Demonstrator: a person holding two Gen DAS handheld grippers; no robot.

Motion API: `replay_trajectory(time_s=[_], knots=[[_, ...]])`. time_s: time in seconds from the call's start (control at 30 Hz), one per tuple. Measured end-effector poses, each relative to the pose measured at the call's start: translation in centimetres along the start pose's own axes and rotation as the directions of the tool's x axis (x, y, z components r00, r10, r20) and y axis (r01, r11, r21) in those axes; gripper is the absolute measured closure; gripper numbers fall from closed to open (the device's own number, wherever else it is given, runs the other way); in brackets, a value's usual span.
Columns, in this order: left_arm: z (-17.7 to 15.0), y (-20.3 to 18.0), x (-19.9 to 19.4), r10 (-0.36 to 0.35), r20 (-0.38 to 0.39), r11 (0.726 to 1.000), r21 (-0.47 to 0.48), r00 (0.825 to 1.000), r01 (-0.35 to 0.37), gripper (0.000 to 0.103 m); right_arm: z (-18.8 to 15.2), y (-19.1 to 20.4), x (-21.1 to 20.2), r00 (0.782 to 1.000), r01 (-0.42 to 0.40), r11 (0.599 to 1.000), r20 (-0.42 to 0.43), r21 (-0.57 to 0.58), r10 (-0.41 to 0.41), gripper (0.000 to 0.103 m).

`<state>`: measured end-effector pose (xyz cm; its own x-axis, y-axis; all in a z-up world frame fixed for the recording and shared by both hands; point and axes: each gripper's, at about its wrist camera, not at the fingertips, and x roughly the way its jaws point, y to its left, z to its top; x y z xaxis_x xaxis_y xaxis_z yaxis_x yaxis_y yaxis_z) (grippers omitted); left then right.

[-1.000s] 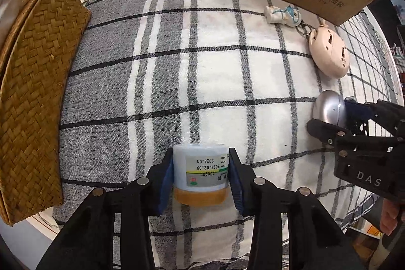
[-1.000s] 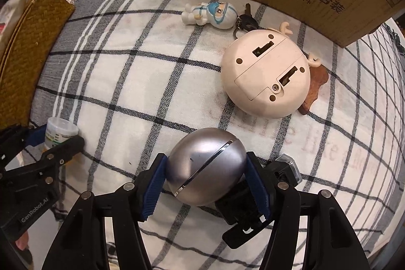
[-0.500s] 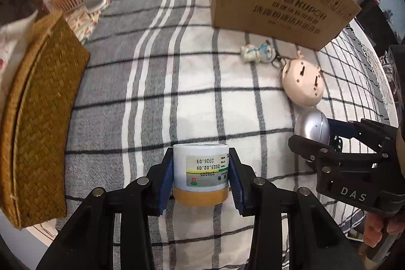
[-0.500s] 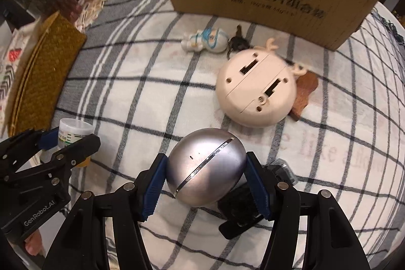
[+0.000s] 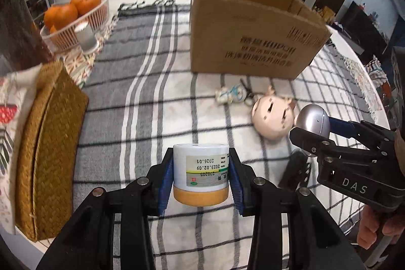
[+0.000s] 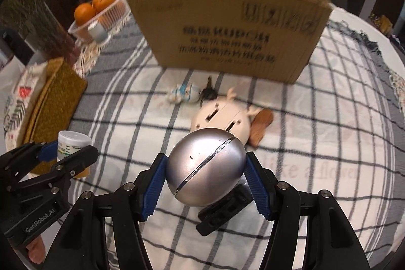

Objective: Organize rigid objects
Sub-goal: 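Lift the jar and silver egg and carry both over the box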

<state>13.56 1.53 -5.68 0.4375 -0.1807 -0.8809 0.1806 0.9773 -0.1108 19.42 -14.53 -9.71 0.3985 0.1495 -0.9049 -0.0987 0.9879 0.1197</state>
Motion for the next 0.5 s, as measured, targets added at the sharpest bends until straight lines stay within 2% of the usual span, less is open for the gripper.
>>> replay_trajectory(time_s=[0.23, 0.5], knots=[[1.8, -1.1, -2.3, -0.005, 0.085, 1.0, 0.028, 0.996, 0.002, 0.064, 1.3, -0.8, -3.1, 0.995, 0.0, 0.999, 0.104, 0.036, -0.004, 0.041], [3.9, -2.4, -4.7, -0.029, 0.17, 0.998, 0.054, 0.985, 0.02, 0.064, 2.4, -1.5, -6.1, 0.978, -0.011, 0.997, 0.209, 0.07, -0.003, 0.041]])
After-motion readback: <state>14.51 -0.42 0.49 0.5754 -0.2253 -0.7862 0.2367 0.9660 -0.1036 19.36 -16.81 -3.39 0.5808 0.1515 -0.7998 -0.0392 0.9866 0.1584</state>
